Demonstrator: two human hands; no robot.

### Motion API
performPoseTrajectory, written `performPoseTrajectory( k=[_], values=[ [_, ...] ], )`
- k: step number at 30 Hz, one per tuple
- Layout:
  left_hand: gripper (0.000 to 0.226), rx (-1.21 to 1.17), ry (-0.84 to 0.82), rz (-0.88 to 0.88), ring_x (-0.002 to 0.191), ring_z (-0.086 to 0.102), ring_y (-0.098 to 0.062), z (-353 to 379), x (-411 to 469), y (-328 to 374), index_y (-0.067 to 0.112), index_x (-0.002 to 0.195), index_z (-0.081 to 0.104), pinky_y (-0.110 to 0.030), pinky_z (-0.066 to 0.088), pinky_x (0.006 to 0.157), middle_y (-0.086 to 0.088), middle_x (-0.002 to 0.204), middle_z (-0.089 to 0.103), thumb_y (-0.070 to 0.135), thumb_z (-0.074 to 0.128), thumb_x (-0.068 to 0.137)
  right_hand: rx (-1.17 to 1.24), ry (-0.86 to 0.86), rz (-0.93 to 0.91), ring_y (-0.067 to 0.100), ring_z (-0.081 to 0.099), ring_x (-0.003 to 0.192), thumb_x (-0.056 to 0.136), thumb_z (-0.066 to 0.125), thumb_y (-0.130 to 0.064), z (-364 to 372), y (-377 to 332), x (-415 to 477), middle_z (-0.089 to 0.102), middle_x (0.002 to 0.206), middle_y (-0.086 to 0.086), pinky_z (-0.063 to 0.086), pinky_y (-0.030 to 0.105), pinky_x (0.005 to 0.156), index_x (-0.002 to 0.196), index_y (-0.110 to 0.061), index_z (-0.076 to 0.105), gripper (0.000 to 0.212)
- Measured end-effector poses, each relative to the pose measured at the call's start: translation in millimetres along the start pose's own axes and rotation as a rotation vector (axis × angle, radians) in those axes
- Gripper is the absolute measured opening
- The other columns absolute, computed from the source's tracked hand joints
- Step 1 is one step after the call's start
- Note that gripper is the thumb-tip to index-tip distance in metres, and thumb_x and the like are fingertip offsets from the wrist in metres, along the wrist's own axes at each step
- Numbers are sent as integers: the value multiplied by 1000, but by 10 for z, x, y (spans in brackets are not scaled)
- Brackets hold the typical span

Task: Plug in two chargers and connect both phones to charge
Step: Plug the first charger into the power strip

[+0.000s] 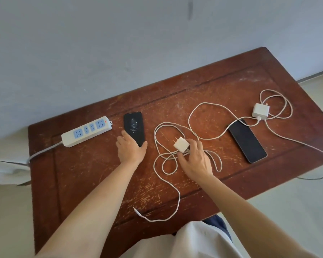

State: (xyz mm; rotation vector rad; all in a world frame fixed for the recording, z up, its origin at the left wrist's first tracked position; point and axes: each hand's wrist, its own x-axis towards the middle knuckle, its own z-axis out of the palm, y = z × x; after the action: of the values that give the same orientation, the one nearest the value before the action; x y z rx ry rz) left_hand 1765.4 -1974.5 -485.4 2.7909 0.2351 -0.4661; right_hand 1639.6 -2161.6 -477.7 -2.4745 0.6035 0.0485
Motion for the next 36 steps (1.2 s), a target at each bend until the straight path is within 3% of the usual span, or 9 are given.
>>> performPoseTrajectory(
  k=[7, 9, 12, 17, 21, 25, 28, 32, 36],
  values=[
    [76, 94, -114, 184, 141, 38, -31, -245, -74, -556, 14, 153, 24, -48, 39, 110, -12, 157, 34, 57, 51, 95, 188, 139, -132, 21, 67, 90, 95, 59, -48, 39, -700, 214, 49, 132, 4, 60, 35, 64, 140, -23, 40, 54],
    [73, 167, -98, 199, 141, 38, -30, -364, -72, -829, 16, 153, 25, -48, 39, 111, -11, 157, 34, 55, 49, 97, 250, 131, -168, 20, 67, 96, 97, 57, -47, 84, -931, 299, 54, 133, 6, 56, 30, 65, 143, -24, 37, 55],
    [73, 238, -75, 168, 145, 32, -32, -547, -35, -1251, 16, 154, 22, -49, 37, 113, -13, 161, 27, 51, 51, 98, 352, 95, -215, 14, 66, 87, 99, 48, -52, 156, -1299, 410, 63, 127, 1, 42, 14, 58, 136, -33, 40, 42],
    [82, 309, -40, 147, 150, 21, -35, -785, 151, -1829, 11, 157, 12, -51, 35, 116, -17, 167, 2, 49, 52, 97, 470, -64, -199, 12, 64, 91, 94, 64, -40, 385, -1855, 583, 64, 117, -4, 55, 29, 78, 126, -33, 60, 33],
    [89, 277, -37, 189, 153, 13, -36, -856, 377, -2146, 12, 159, 4, -54, 36, 114, -14, 167, -13, 50, 55, 96, 374, -210, -270, -6, 58, 78, 89, 75, -26, 646, -2191, 733, 61, 114, -6, 46, 1, 67, 123, -26, 69, 35],
    [91, 273, -82, 217, 152, 13, -36, -836, 540, -2278, 16, 158, -7, -56, 38, 111, -10, 166, -22, 53, 49, 97, 237, -280, -405, 14, 65, 90, 93, 70, -17, 854, -2464, 848, 59, 128, 6, 54, 22, 82, 123, -14, 70, 30],
    [88, 290, -85, 209, 151, 16, -33, -773, 570, -2304, 20, 158, -11, -58, 36, 110, -5, 166, -24, 57, 42, 98, 150, -332, -437, 22, 65, 99, 93, 70, -17, 1014, -2600, 925, 59, 129, 10, 48, 22, 83, 123, -13, 70, 30],
    [84, 274, -50, 221, 150, 19, -32, -711, 578, -2359, 22, 158, -9, -57, 36, 106, -3, 166, -22, 57, 38, 98, 103, -414, -494, 24, 66, 103, 90, 71, -14, 1179, -2754, 947, 62, 126, 9, 53, 33, 94, 119, -15, 71, 29],
    [83, 261, -17, 256, 149, 23, -31, -685, 600, -2421, 22, 159, -6, -55, 38, 103, -4, 167, -19, 56, 38, 98, -9, -425, -605, 26, 65, 103, 91, 68, -8, 1265, -2869, 989, 60, 133, 7, 53, 33, 90, 124, -10, 67, 33]
  ],
)
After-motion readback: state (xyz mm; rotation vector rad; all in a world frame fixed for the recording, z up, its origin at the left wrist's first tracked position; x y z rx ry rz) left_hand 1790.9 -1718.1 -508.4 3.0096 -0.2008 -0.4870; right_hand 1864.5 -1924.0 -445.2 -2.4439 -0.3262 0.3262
